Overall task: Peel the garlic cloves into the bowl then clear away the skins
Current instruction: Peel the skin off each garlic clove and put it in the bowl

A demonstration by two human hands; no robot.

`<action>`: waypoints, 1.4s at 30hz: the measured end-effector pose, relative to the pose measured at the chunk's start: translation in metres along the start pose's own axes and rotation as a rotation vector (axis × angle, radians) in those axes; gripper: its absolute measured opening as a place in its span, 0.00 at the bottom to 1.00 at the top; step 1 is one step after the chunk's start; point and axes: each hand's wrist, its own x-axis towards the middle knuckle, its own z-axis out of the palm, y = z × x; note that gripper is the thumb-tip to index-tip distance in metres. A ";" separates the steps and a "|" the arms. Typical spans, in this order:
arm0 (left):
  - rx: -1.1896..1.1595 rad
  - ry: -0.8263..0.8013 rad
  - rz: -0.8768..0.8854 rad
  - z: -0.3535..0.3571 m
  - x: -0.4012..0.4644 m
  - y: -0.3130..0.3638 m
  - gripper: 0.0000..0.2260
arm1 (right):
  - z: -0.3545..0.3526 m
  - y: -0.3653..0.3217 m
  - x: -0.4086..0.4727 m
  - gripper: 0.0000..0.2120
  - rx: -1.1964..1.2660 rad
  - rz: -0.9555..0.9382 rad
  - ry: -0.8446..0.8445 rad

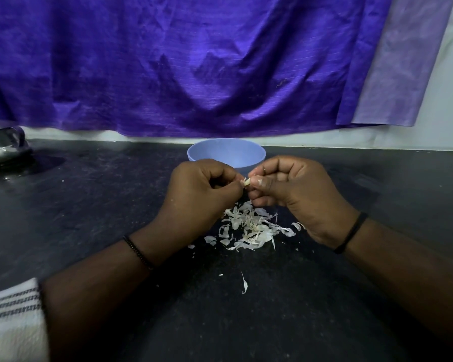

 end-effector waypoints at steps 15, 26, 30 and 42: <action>0.024 -0.027 -0.214 0.006 0.004 -0.009 0.06 | 0.004 -0.001 -0.001 0.04 0.008 -0.016 -0.016; 0.383 -0.040 -0.262 -0.003 0.006 -0.001 0.13 | -0.001 -0.005 0.004 0.05 -0.007 -0.015 0.122; 0.415 -0.091 -0.277 0.000 0.005 -0.001 0.14 | 0.000 -0.016 0.020 0.03 -0.063 -0.036 0.215; 0.449 -0.097 -0.273 -0.002 0.008 -0.008 0.13 | 0.015 -0.032 0.080 0.04 -0.266 -0.019 0.282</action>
